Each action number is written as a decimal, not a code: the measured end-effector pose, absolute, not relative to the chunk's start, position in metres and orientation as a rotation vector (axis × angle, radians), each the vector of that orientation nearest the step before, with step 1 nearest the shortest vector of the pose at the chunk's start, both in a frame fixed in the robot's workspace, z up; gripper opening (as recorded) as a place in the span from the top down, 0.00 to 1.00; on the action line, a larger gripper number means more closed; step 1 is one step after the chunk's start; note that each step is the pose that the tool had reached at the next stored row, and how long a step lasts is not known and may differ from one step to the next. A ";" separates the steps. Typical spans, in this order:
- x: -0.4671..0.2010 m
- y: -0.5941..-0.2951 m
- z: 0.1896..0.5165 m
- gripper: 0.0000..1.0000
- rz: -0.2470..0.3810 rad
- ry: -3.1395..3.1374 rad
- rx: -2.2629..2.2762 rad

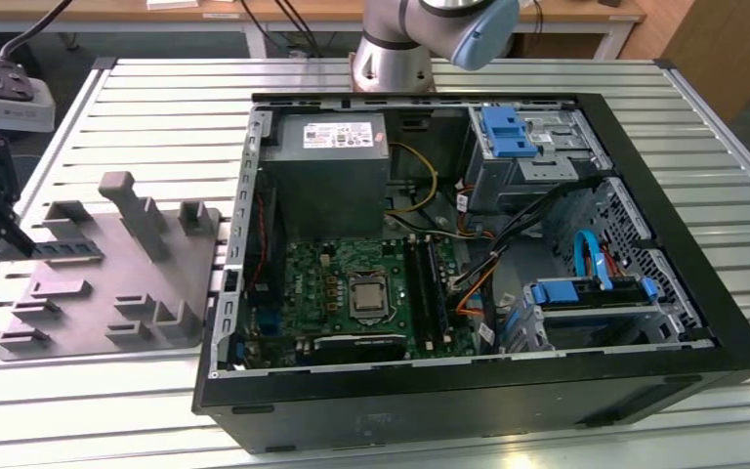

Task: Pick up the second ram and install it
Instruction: 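Pick up the second ram and move it above second insertion slot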

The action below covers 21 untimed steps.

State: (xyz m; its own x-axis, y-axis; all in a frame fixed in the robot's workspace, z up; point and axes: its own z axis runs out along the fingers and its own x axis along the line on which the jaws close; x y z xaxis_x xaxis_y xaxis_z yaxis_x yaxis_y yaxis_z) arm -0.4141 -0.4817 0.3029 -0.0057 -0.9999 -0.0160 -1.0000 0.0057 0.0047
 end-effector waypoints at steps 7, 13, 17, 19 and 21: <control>-0.414 -0.482 0.309 0.86 0.023 2.222 -2.209; -0.414 -0.482 0.315 0.86 0.023 2.222 -2.209; -0.414 -0.482 0.321 0.86 0.023 2.222 -2.209; -0.414 -0.482 0.323 0.86 0.023 2.222 -2.209; -0.414 -0.482 0.326 0.86 0.023 2.222 -2.209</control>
State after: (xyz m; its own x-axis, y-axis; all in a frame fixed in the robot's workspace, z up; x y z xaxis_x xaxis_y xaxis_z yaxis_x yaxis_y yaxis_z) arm -0.4141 -0.4817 0.3256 -0.0057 -0.9999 -0.0159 -1.0000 0.0057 0.0047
